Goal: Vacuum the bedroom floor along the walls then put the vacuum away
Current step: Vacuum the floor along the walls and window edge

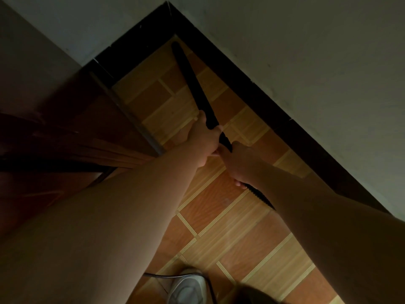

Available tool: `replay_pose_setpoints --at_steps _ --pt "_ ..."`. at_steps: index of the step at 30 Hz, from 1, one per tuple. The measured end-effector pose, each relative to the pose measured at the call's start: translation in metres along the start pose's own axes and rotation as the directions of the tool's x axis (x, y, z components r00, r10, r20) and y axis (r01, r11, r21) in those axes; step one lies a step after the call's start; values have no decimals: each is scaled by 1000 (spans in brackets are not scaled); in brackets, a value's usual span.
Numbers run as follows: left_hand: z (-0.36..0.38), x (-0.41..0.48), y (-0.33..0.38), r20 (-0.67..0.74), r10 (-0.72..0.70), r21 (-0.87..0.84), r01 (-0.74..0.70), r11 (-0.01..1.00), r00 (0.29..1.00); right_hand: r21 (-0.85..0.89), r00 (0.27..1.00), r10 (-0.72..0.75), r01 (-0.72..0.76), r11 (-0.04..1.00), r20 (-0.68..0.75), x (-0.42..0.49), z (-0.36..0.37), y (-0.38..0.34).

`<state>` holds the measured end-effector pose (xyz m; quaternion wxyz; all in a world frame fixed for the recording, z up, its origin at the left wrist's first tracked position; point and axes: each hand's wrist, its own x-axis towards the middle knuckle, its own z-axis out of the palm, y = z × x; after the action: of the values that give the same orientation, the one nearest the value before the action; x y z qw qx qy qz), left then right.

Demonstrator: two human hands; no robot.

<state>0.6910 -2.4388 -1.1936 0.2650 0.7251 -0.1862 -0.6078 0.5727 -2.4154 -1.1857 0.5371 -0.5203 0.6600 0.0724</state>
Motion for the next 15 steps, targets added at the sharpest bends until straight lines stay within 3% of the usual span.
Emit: replay_pose_setpoints --at_steps 15 --pt "0 6 8 -57 18 -24 -19 1000 998 6 1000 -1 1 1000 12 1 -8 -9"
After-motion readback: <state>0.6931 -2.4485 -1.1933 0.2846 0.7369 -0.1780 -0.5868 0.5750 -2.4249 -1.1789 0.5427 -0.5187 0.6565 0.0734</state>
